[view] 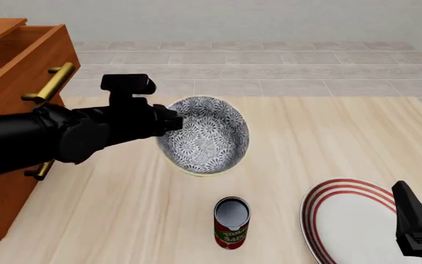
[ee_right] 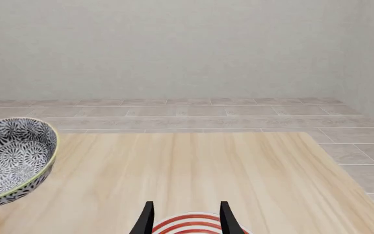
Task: Put the bowl on top of the cabinet.
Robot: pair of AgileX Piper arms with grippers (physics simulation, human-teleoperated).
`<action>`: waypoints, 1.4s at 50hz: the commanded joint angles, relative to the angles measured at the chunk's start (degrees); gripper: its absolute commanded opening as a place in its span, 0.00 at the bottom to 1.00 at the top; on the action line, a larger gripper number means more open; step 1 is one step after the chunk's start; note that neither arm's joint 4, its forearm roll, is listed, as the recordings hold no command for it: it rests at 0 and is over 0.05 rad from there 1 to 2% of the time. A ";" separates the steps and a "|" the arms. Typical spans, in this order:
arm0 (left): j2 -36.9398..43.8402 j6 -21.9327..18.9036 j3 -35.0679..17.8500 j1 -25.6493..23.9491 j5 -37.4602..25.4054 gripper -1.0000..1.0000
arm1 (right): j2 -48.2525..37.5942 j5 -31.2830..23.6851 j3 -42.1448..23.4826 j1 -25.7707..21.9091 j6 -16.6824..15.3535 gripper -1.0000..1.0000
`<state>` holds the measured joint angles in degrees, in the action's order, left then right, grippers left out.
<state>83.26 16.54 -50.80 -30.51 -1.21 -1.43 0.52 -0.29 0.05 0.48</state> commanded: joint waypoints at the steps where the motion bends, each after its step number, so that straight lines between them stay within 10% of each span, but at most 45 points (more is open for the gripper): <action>1: -5.05 -0.91 0.03 0.20 -2.33 0.00 | -0.02 0.01 0.00 0.00 0.00 1.00; 70: -29.16 -5.59 -3.83 2.33 -15.63 0.00 | -0.03 0.02 0.00 0.00 0.00 1.00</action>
<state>55.84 11.79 -53.08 -29.57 -15.47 -1.44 0.52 -0.29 0.05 0.48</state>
